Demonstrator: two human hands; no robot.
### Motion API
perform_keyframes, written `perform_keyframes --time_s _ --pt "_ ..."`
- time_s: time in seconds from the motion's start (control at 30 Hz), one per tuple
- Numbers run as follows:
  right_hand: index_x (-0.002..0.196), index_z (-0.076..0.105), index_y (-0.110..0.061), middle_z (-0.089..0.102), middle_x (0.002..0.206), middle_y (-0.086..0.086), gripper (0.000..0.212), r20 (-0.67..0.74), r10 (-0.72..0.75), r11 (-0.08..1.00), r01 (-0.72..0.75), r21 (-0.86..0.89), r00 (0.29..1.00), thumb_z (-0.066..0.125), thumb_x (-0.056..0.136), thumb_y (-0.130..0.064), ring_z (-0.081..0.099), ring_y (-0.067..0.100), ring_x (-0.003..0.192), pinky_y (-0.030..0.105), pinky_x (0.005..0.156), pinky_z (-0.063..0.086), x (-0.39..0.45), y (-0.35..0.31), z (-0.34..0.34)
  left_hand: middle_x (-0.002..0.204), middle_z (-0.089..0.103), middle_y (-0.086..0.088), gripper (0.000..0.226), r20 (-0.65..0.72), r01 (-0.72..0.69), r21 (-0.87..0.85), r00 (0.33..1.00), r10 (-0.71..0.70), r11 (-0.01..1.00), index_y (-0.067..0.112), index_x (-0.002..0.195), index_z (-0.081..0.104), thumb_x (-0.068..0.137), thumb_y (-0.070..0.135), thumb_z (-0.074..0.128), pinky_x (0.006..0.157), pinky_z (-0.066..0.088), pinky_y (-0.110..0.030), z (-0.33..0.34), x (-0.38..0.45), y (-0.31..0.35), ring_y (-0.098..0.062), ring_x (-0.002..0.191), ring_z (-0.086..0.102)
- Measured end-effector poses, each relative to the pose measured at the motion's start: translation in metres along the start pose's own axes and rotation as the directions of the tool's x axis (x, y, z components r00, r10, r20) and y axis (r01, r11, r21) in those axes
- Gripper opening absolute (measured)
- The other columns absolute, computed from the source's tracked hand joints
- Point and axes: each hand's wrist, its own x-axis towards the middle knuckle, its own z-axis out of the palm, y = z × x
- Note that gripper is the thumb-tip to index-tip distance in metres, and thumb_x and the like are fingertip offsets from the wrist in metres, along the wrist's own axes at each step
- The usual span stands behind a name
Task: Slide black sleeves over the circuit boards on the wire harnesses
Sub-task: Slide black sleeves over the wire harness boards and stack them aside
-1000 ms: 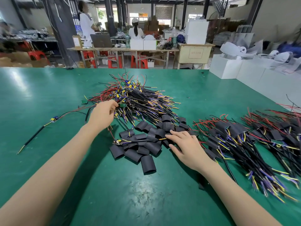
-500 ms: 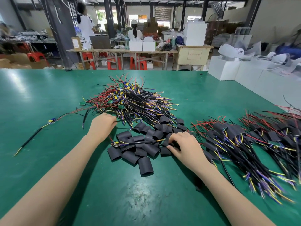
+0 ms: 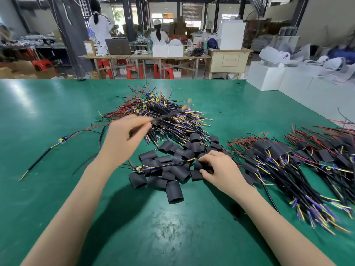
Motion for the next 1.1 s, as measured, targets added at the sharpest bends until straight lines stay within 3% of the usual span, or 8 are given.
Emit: perform_keyframes --time_s 0.1,0.2,0.3,0.5,0.7,0.83,1.1 --pt "0.117 0.064 -0.02 0.06 0.109 0.002 0.032 -0.027 -0.014 0.998 0.012 -0.057 1.0 0.059 0.086 -0.027 0.055 0.025 0.103 0.034 0.086 0.042 -0.001 -0.003 0.004 0.093 0.072 0.006 0.017 0.265 0.132 -0.09 0.959 -0.104 0.987 0.014 0.104 0.075 0.091 0.009 0.065 0.075 0.046 -0.018 0.007 -0.017 -0.004 -0.004 0.08 0.062" --pt "0.116 0.065 -0.019 0.06 0.109 0.002 0.033 -0.044 -0.011 0.996 0.007 -0.094 0.999 0.056 0.086 -0.028 0.056 0.026 0.102 0.034 0.084 0.041 -0.003 -0.002 0.005 0.092 0.073 0.012 0.016 0.328 0.191 -0.109 0.933 -0.146 0.976 0.018 0.099 0.077 0.09 0.01 0.067 0.075 0.049 -0.023 0.017 -0.034 -0.009 -0.003 0.078 0.063" --pt "0.112 0.068 -0.014 0.061 0.104 0.004 0.03 -0.071 -0.001 0.997 -0.005 -0.079 0.998 0.058 0.085 -0.025 0.057 0.028 0.098 0.036 0.083 0.042 -0.004 -0.001 0.003 0.088 0.074 0.015 0.016 0.398 0.23 -0.131 0.903 -0.161 0.964 0.024 0.096 0.077 0.091 0.013 0.067 0.077 0.052 -0.03 0.021 -0.043 -0.011 -0.012 0.08 0.067" --pt "0.097 0.073 -0.015 0.061 0.091 0.005 0.021 -0.06 -0.078 0.996 0.075 -0.052 0.995 0.065 0.078 -0.017 0.06 0.03 0.083 0.035 0.073 0.044 -0.007 -0.002 0.0 0.089 0.075 0.006 0.014 0.368 0.269 -0.131 0.907 -0.205 0.954 0.02 0.096 0.077 0.091 0.013 0.066 0.077 0.054 -0.039 0.022 -0.043 -0.014 -0.027 0.081 0.067" --pt "0.099 0.075 -0.012 0.065 0.088 0.001 0.025 -0.289 -0.047 0.996 0.066 0.057 0.956 0.076 0.074 -0.014 0.063 0.024 0.082 0.034 0.071 0.042 -0.009 0.008 -0.006 0.089 0.074 0.017 0.017 0.403 0.267 -0.158 0.896 -0.185 0.951 0.025 0.095 0.077 0.09 0.013 0.067 0.072 0.051 -0.021 0.022 -0.044 -0.011 -0.004 0.078 0.067" --pt "0.103 0.074 -0.012 0.066 0.09 0.0 0.03 -0.353 -0.079 0.991 0.112 0.074 0.932 0.078 0.073 -0.012 0.064 0.023 0.084 0.032 0.071 0.042 -0.011 0.009 -0.009 0.088 0.073 0.023 0.019 0.414 0.279 -0.182 0.892 -0.184 0.943 0.027 0.094 0.077 0.089 0.012 0.068 0.074 0.044 -0.008 0.023 -0.044 -0.011 0.006 0.082 0.065" --pt "0.108 0.071 -0.011 0.065 0.096 0.001 0.031 -0.387 -0.223 0.958 0.275 0.083 0.895 0.072 0.077 -0.011 0.061 0.019 0.092 0.033 0.076 0.04 -0.013 0.01 -0.013 0.083 0.072 0.024 0.023 0.436 0.319 -0.203 0.876 -0.206 0.926 0.033 0.092 0.076 0.089 0.011 0.069 0.067 0.041 -0.006 0.02 -0.045 -0.01 0.006 0.074 0.064"
